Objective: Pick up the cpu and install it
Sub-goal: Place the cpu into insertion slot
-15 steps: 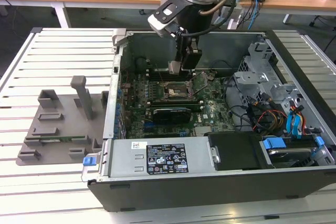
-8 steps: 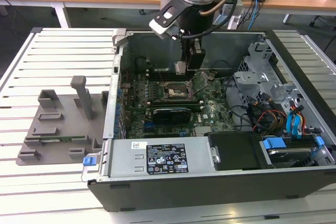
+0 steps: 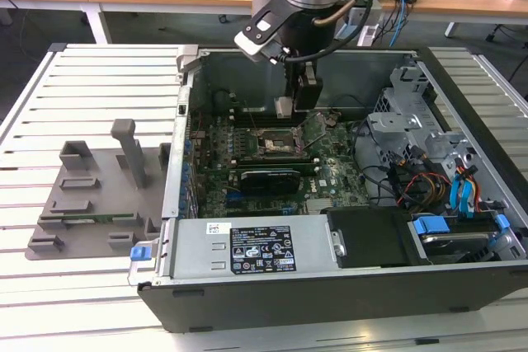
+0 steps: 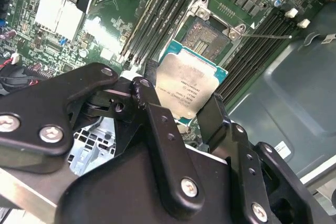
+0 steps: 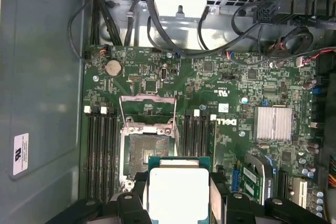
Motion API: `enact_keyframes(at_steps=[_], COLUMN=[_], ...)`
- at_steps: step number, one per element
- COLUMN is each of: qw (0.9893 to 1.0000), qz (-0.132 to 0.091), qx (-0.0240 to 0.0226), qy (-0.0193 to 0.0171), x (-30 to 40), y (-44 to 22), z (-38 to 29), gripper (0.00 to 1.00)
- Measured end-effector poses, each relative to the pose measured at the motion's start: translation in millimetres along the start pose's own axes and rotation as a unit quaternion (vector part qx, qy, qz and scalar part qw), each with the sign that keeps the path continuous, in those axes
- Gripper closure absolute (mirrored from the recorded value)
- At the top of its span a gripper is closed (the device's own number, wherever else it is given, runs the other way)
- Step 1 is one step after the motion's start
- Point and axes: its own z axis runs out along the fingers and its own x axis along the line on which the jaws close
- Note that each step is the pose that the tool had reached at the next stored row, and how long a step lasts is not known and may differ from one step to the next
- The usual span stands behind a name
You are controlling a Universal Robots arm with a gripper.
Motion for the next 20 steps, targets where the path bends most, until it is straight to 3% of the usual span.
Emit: enact_keyframes(at_steps=[6,12,20], qw=[1.0,1.0,1.0], qz=[0.0,0.0,0.0], qx=[0.0,0.0,0.0001], qy=[-0.0001,-0.001,-0.0011], x=[0.3,6.9,7.1], y=[0.0,0.3,0.1], z=[4.3,7.7,14.2], gripper=[0.45,0.45,0.45])
